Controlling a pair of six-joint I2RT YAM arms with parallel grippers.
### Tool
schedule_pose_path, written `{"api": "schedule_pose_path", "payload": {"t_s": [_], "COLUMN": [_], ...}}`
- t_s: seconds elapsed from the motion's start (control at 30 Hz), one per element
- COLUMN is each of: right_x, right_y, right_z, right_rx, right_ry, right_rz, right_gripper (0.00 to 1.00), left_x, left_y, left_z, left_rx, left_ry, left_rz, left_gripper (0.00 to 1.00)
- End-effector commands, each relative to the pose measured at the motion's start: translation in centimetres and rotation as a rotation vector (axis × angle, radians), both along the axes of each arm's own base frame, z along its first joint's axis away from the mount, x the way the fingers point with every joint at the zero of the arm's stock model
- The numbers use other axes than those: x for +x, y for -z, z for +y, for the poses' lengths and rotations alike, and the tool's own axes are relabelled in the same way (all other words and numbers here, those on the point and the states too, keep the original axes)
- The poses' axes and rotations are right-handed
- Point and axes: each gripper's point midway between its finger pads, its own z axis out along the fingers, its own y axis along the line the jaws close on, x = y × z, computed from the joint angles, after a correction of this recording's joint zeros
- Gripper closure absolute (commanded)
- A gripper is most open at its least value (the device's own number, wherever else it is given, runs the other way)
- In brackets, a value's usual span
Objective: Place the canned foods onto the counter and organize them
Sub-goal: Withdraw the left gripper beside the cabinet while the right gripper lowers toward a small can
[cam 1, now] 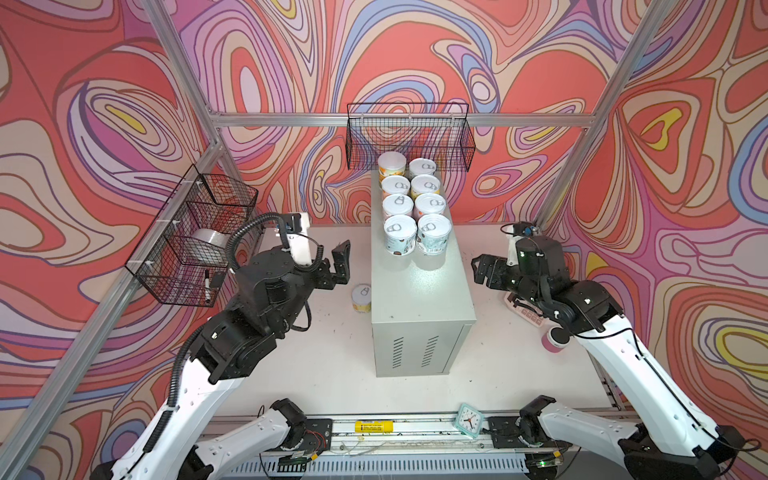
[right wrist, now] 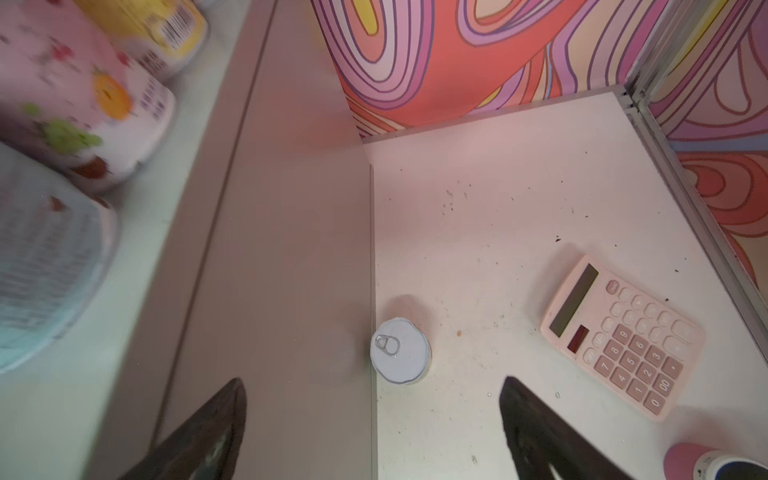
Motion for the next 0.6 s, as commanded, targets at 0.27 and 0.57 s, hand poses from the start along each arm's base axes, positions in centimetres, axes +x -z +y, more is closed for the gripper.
{"api": "schedule_pose_path", "payload": {"t_s": [0.27,0.57], "right_x": [1.2,2.0], "right_y": [9.1,15.4], "right_z": [-0.1,0.8], "right_rx": [0.102,0.106], "right_ry": [0.013,0.020], "right_rz": [0.186,0.312], "right_gripper": [0.02,0.02], "left_x": [1.2,3.1], "left_y": [14.5,19.8], "left_z": [1.7,2.9], "left_rx": [0.070,-0.106], "left_ry": [-0.104,-0.092], "left_rz": [0.311,0.426], "left_gripper": [0.02,0.07]}}
